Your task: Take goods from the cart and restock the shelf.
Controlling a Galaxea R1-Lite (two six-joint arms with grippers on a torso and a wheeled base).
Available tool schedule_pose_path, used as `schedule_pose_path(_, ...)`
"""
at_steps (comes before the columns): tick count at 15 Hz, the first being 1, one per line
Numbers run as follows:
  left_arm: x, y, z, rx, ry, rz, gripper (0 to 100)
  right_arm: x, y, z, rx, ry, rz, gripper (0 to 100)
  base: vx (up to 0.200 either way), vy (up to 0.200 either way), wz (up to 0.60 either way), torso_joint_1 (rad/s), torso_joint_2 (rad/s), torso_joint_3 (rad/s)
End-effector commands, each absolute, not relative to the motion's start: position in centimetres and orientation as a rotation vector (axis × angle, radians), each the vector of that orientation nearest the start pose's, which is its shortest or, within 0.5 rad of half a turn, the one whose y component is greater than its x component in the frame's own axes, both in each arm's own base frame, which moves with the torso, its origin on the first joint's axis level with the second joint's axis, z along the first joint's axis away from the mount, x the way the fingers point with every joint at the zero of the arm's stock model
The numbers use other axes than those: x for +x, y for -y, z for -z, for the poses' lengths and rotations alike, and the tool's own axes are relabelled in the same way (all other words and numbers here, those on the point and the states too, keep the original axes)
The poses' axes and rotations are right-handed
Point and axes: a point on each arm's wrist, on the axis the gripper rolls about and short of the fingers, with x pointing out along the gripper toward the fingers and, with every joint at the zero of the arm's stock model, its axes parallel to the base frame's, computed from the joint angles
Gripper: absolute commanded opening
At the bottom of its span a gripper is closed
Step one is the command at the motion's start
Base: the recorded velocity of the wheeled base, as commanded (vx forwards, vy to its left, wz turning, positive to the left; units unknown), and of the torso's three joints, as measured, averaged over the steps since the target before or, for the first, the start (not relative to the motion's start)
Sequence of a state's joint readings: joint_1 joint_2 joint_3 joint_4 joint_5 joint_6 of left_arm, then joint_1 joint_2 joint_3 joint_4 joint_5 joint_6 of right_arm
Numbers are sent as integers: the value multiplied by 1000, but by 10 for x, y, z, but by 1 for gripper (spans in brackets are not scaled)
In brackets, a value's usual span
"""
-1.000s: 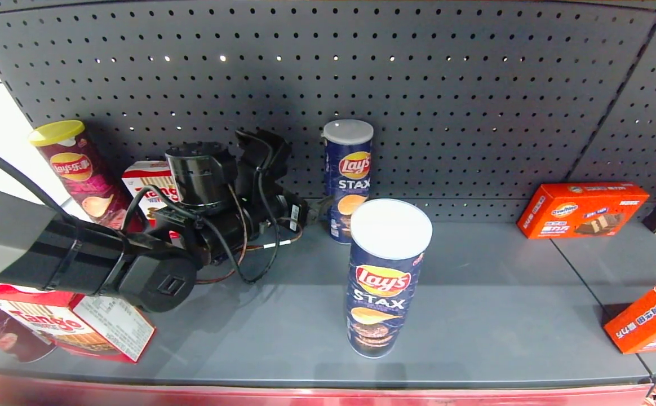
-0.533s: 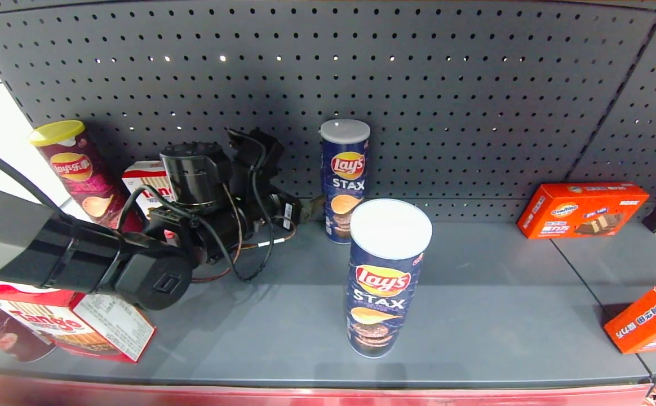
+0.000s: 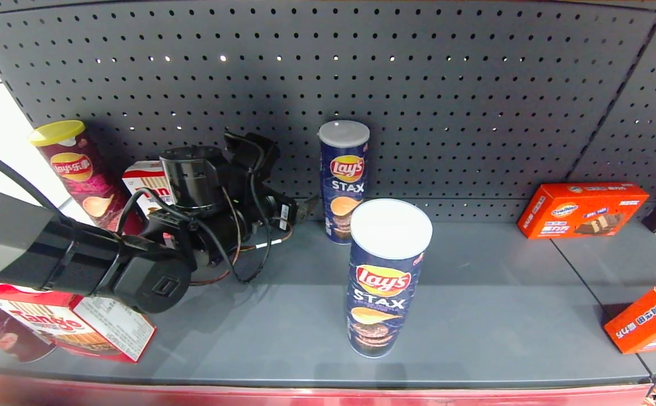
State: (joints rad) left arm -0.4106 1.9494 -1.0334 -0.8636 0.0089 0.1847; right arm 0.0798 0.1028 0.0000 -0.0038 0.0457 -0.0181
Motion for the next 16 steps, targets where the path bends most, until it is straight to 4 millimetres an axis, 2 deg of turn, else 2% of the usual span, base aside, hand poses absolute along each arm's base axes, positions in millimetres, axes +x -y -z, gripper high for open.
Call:
schedule_pose_path(1,349,152,-182,193,-8,406,100,-15,0,-78,-20,-99,-127,100,0,0,0,0,0,0)
schedule_pose_path(3,351,156,-176,196,-22,414,100,-15,0,-78,-20,-99,-127,100,0,0,0,0,0,0)
schedule_pose_path(12,354,169,-172,196,-20,441,100,-15,0,-78,-20,-99,-127,100,0,0,0,0,0,0)
schedule_pose_path(14,348,168,-171,197,-16,446,100,-15,0,-78,-20,-99,-127,100,0,0,0,0,0,0)
schedule_pose_path(16,329,164,-184,186,12,460,100,-15,0,-78,-20,-99,-127,100,0,0,0,0,0,0)
